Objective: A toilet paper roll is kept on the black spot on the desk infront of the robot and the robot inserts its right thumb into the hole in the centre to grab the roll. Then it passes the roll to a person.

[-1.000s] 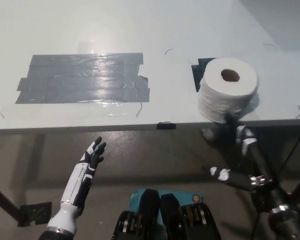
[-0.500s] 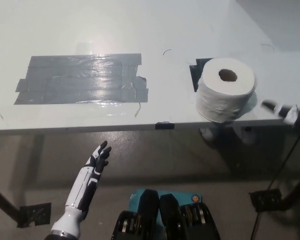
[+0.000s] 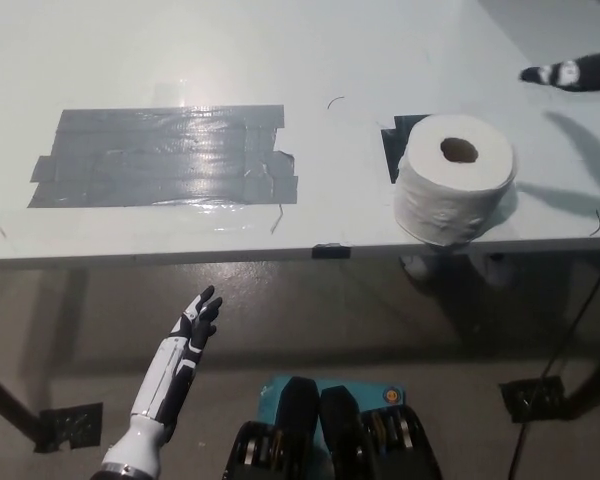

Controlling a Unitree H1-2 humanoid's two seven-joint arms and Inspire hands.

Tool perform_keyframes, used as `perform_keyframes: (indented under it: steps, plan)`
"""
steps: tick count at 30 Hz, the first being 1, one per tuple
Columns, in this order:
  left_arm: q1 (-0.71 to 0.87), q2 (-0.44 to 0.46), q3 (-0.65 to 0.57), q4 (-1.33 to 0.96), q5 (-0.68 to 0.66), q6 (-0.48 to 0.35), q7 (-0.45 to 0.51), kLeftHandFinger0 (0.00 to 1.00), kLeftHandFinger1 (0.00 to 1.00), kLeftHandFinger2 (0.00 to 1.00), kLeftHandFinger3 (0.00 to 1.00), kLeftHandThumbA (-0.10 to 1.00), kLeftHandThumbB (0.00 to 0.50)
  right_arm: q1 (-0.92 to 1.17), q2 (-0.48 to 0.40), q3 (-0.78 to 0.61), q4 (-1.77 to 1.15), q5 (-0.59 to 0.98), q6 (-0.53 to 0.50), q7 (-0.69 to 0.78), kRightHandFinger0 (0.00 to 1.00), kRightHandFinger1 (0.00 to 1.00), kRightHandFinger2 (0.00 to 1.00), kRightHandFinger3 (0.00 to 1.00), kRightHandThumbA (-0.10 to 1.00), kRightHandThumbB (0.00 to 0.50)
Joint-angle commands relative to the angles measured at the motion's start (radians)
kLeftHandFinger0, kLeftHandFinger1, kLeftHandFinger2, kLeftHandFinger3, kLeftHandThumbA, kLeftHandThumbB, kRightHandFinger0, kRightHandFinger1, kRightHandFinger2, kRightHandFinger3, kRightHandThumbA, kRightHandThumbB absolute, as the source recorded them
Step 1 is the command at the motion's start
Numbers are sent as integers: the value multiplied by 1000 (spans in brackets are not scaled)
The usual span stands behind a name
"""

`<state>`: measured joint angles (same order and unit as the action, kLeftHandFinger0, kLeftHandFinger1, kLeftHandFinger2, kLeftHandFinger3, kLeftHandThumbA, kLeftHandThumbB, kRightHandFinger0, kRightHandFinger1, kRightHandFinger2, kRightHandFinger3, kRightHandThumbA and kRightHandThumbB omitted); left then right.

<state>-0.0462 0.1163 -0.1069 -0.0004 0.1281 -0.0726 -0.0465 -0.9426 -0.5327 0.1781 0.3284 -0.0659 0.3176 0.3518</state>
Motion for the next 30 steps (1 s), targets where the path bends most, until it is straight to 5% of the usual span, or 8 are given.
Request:
perform_keyframes:
  steps: [1, 6, 16, 22, 30]
  plan:
    - [-36, 6, 1, -39, 4, -21, -11, 1000, 1000, 1000, 1000, 1000, 126, -385, -84, 242, 401, -141, 52, 420, 1000, 1000, 1000, 1000, 1000, 314]
    - [-38, 10, -1, -46, 15, -22, -9, 1000, 1000, 1000, 1000, 1000, 129, -482, -11, 325, 611, -159, 54, 463, 1000, 1000, 1000, 1000, 968, 379]
    - [-47, 15, -1, -51, 16, -11, -13, 1000, 1000, 1000, 1000, 1000, 137, -551, 77, 412, 754, -157, -34, 502, 1000, 1000, 1000, 1000, 1000, 346]
    - [-47, 15, 1, -48, 17, -12, -15, 1000, 1000, 1000, 1000, 1000, 126, -572, 123, 423, 829, -179, -37, 514, 1000, 1000, 1000, 1000, 1000, 424]
    - [-44, 14, 1, -46, 13, -12, -20, 1000, 1000, 1000, 1000, 1000, 121, -560, 160, 369, 851, -179, -49, 449, 1000, 1000, 1000, 1000, 1000, 389]
